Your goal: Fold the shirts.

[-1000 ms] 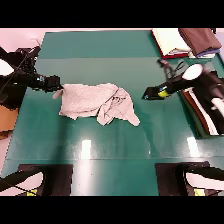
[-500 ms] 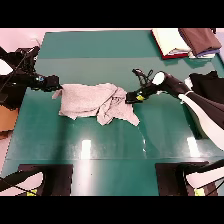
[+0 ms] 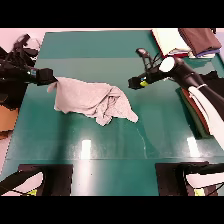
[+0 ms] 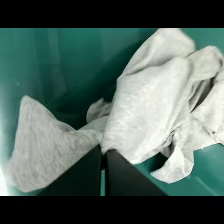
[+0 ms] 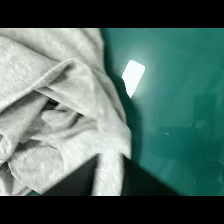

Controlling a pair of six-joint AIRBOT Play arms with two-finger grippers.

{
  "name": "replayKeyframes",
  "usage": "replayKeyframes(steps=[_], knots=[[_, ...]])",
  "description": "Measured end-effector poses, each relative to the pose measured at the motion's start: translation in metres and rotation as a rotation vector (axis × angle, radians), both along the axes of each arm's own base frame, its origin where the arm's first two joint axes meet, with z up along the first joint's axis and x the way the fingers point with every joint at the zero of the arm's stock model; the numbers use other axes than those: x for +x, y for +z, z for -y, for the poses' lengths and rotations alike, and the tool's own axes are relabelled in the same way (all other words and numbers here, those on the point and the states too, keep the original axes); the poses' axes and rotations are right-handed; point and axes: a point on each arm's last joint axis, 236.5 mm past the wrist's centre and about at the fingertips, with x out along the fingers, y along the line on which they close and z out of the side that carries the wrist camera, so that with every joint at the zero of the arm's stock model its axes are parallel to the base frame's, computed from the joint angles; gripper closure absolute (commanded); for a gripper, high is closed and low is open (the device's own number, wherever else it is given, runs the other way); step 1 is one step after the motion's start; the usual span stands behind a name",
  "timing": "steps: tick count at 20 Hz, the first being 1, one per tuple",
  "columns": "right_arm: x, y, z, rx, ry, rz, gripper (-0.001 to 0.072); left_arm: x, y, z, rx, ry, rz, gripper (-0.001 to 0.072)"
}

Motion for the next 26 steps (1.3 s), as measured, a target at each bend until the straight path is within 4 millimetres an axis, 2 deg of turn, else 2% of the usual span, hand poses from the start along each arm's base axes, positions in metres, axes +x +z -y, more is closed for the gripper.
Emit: replayKeyframes(steps=[2,3,6,8,10,11,12,13,14,16,18,20,21,24,26], knots=[[-0.005,-0.005,0.01,-0.005,-0.017,-0.046,0.023,-0.003,0.009,0.001,0.001,-0.006,0.013,0.0687],[-0.01,-0.014,0.011,-0.001,-0.02,-0.087,0.023,-0.005,0.01,0.001,0.002,-0.011,0.009,0.0686],[-0.024,-0.052,0.003,0.009,-0.02,-0.207,0.0231,-0.009,0.011,0.002,0.004,-0.021,-0.002,0.0687],[-0.033,-0.076,-0.01,0.014,-0.002,-0.272,0.0237,-0.011,0.011,0.002,0.005,-0.024,-0.005,0.0687],[-0.039,-0.091,-0.023,0.017,0.024,-0.305,0.0343,-0.011,0.011,0.002,0.006,-0.025,-0.007,0.0687],[-0.039,-0.096,-0.028,0.016,0.034,-0.314,0.0464,-0.012,0.012,0.002,0.006,-0.026,-0.008,0.0687],[-0.038,-0.098,-0.033,0.02,0.042,-0.314,0.0619,-0.012,0.012,0.002,0.006,-0.026,-0.007,0.0687],[-0.038,-0.099,-0.037,0.021,0.052,-0.314,0.0694,-0.012,0.011,0.002,0.006,-0.027,-0.01,0.0687],[-0.036,-0.098,-0.041,0.023,0.064,-0.305,0.0694,-0.012,0.011,0.003,0.006,-0.027,-0.01,0.0687],[-0.026,-0.081,-0.046,0.033,0.085,-0.253,0.0694,-0.014,0.016,0.002,0.008,-0.028,-0.001,0.0687],[-0.009,-0.034,-0.042,0.037,0.105,-0.137,0.0694,-0.016,0.034,0.002,0.013,-0.028,0.046,0.0687],[0.006,0.036,-0.024,0.02,0.113,0.019,0.0694,-0.022,0.073,0.002,0.02,-0.029,0.138,0.0687],[0.009,0.079,-0.013,0.017,0.108,0.105,0.0694,-0.028,0.099,0.002,0.023,-0.031,0.203,0.0687],[-0.011,0.216,0.031,0.014,0.071,0.375,0.0695,-0.061,0.187,0.004,0.035,-0.036,0.419,0.0687],[-0.042,0.295,0.062,0.016,0.03,0.54,0.0696,-0.095,0.239,0.005,0.041,-0.041,0.555,0.0688]])
